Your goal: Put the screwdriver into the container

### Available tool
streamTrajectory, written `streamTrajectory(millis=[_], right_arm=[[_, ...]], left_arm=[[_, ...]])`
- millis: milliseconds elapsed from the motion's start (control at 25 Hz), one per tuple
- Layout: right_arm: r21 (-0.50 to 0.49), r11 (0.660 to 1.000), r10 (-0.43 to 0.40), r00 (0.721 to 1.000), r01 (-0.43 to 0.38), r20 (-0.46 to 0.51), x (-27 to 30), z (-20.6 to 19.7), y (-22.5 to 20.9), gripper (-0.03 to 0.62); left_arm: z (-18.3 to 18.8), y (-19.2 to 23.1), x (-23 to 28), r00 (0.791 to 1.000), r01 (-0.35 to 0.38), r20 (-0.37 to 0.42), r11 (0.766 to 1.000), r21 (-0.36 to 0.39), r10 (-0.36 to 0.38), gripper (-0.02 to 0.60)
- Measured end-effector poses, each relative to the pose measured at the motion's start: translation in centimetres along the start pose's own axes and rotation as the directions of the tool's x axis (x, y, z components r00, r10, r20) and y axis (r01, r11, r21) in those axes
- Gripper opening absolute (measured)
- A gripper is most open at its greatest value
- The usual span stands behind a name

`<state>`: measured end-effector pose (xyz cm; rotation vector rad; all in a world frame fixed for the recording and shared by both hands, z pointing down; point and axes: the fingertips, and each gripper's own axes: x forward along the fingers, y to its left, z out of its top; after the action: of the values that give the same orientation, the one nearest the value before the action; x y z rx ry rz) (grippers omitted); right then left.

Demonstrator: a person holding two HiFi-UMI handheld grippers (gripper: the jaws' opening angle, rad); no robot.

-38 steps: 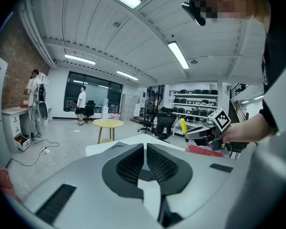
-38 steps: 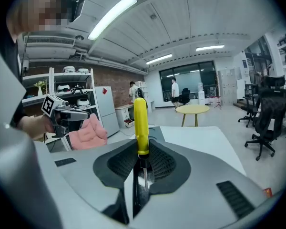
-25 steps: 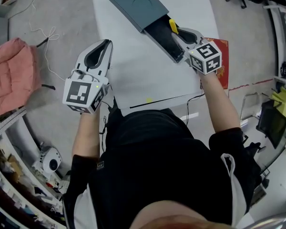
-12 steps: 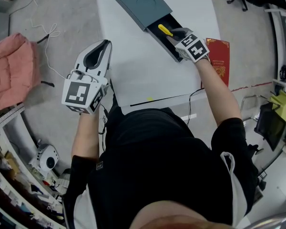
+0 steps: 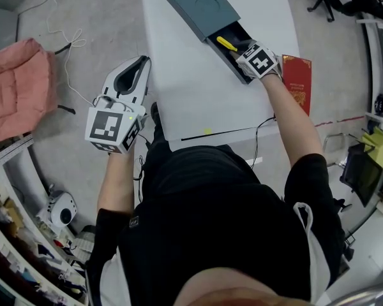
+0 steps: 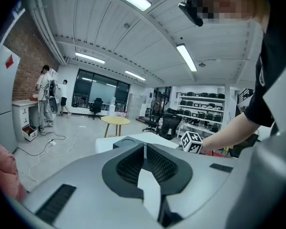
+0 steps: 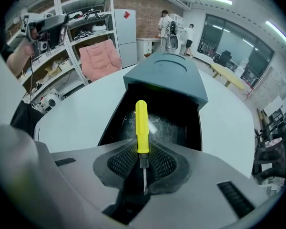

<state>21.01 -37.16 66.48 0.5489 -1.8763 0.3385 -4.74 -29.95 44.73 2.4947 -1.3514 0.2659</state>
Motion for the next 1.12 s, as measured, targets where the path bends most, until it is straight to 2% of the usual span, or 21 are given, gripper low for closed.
streamTrajectory(millis=[200,320,600,840,1000,1120], right_arm=[[0.030,0.999,-0.016,1.000,0.017,-0.020,0.8,-0.3,-0.4,0.092],[0.078,0.997,-0.005,1.000,0.004,0.005,0.0,0.5,0.0,0.113],[0.184,0.978,-0.117,0.990,0.100,0.081,-3.4,2.4,-0.5,0.121],[0.233,0.959,-0.208,0.958,0.160,0.199,-8.8,4.9,2.3,0.118],[0.269,0.950,-0.232,0.937,0.160,0.262,-11.9,4.4,4.2,0.107],[0.312,0.937,-0.259,0.909,0.155,0.328,-14.6,3.8,5.3,0.097]], left_arm=[[-0.1,1.5,-1.8,1.000,-0.016,0.005,1.000,-0.005,0.016,0.032],[0.3,2.3,-3.0,1.000,-0.015,0.018,1.000,0.000,0.015,0.032],[0.7,4.5,-5.6,0.999,0.031,0.042,0.999,0.016,-0.031,0.032],[2.2,5.1,-6.6,0.992,0.106,0.060,0.992,0.068,-0.110,0.032],[3.7,4.3,-7.2,0.989,0.117,0.079,0.988,0.105,-0.126,0.032],[4.3,3.2,-7.9,0.988,0.116,0.086,0.986,0.118,-0.126,0.032]])
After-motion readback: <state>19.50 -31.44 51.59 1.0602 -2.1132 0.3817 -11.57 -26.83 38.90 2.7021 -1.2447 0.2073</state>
